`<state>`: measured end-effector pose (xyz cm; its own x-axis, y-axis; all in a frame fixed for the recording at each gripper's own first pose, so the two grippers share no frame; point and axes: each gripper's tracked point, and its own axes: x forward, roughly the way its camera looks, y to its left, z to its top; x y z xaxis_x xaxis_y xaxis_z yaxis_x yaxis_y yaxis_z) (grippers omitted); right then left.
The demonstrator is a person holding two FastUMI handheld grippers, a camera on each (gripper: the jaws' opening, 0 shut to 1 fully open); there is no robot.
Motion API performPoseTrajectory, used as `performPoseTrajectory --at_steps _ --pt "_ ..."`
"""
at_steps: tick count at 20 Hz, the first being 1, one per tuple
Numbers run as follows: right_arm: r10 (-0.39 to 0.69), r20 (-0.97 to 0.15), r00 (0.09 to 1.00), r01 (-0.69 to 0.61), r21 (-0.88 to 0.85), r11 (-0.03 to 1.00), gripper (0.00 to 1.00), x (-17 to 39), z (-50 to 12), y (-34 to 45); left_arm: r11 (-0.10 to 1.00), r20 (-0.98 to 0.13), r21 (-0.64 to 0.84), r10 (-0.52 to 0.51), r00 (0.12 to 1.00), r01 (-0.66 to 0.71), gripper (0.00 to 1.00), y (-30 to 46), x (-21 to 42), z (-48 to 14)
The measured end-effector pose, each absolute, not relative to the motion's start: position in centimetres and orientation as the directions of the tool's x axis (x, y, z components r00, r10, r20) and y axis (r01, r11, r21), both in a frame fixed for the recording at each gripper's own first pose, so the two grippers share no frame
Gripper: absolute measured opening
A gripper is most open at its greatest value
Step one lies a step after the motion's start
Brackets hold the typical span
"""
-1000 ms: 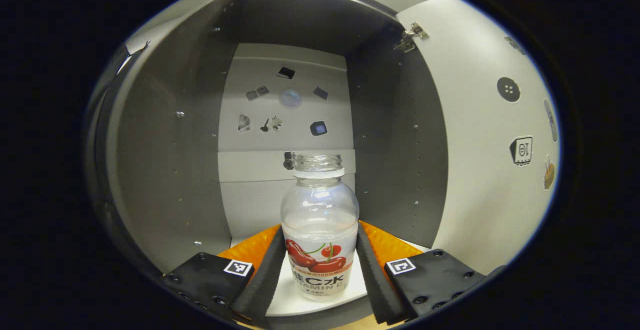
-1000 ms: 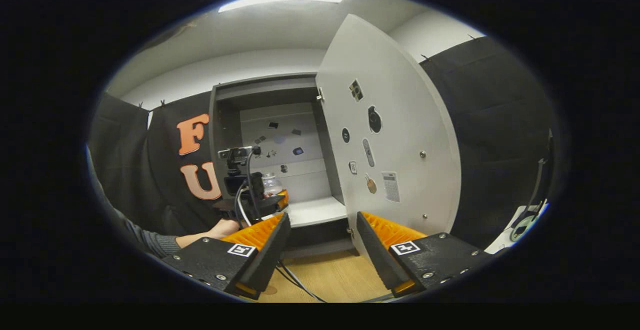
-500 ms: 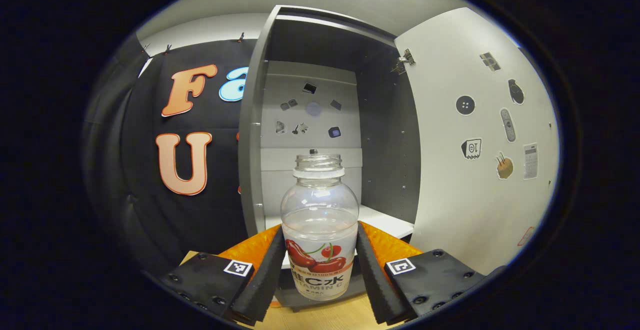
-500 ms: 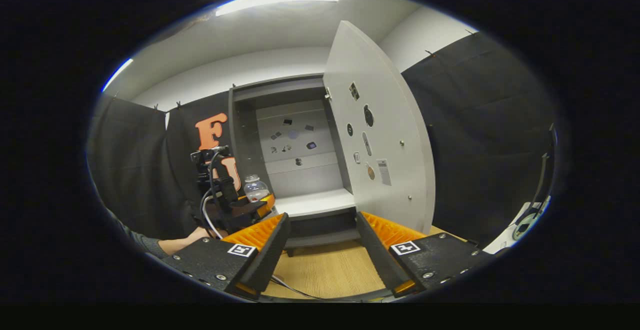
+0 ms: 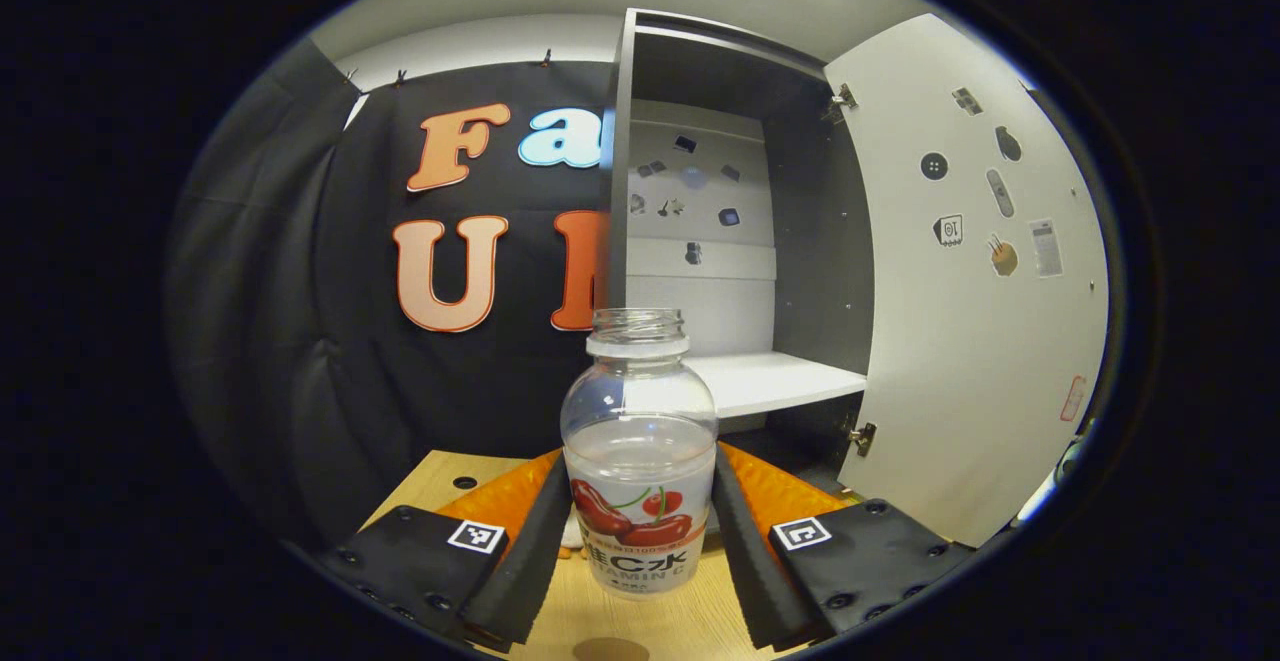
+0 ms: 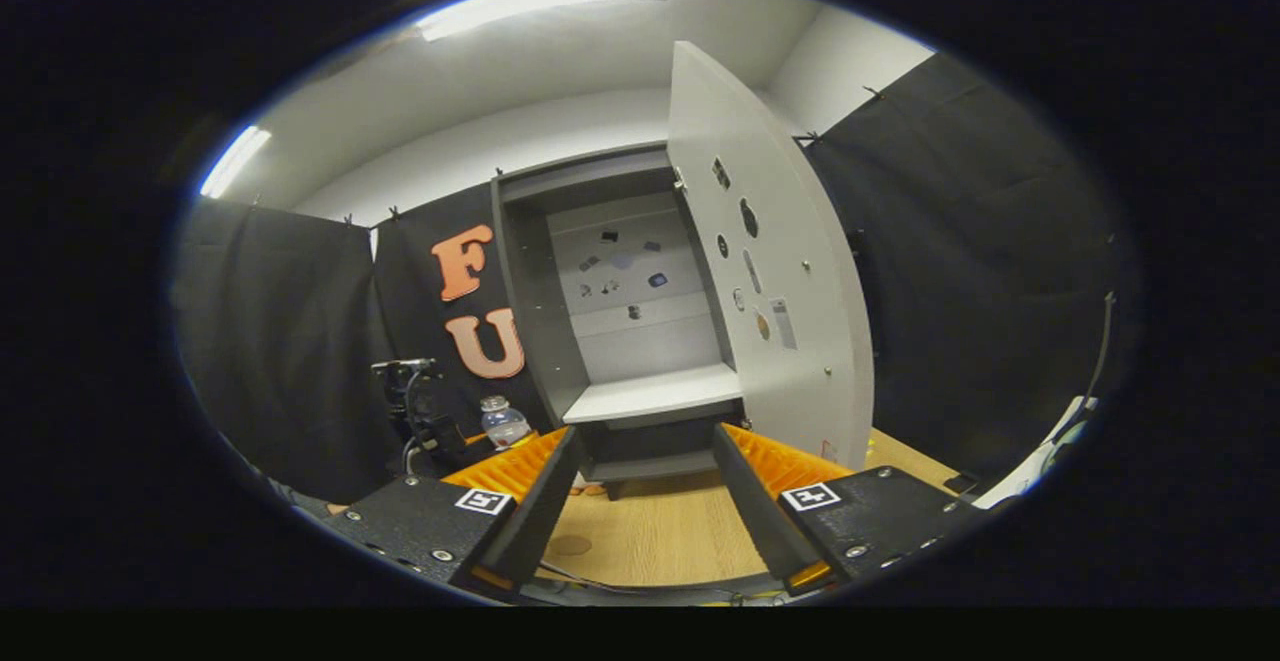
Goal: Open the cabinet door with the right hand, grasp the bottle in the cabinet with the left hand and place it on the coaster, then close the cabinet door with the right hand.
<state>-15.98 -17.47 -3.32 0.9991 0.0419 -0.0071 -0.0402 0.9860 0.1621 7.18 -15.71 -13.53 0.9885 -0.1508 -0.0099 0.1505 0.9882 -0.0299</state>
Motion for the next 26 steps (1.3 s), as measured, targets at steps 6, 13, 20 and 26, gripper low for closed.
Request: performPoseTrajectory --at_steps 6,13,20,26 --pt "0.011 -0.085 0.996 0.007 0.201 0.98 0.83 -16.7 -6.6 -19.3 0.991 -0.054 -0.016 -0.134 0.99 0.133 0.82 -15.7 5.6 -21.6" --pt "-0.033 -0.121 0.992 0.051 0.145 0.988 0.83 -16.7 -8.1 -20.1 0.997 -0.133 -0.022 -0.073 0.988 0.071 0.84 -14.1 5.8 -29.5" --pt "-0.044 -0.176 0.983 0.065 0.117 0.991 0.83 -16.0 -10.3 -19.6 0.999 -0.183 -0.019 -0.048 0.982 0.045 0.82 -13.5 6.1 -34.5" --pt "-0.026 -0.238 0.971 0.054 0.112 0.992 0.83 -15.9 -12.0 -18.9 0.999 -0.202 -0.027 -0.049 0.978 0.044 0.83 -13.0 5.8 -36.7"
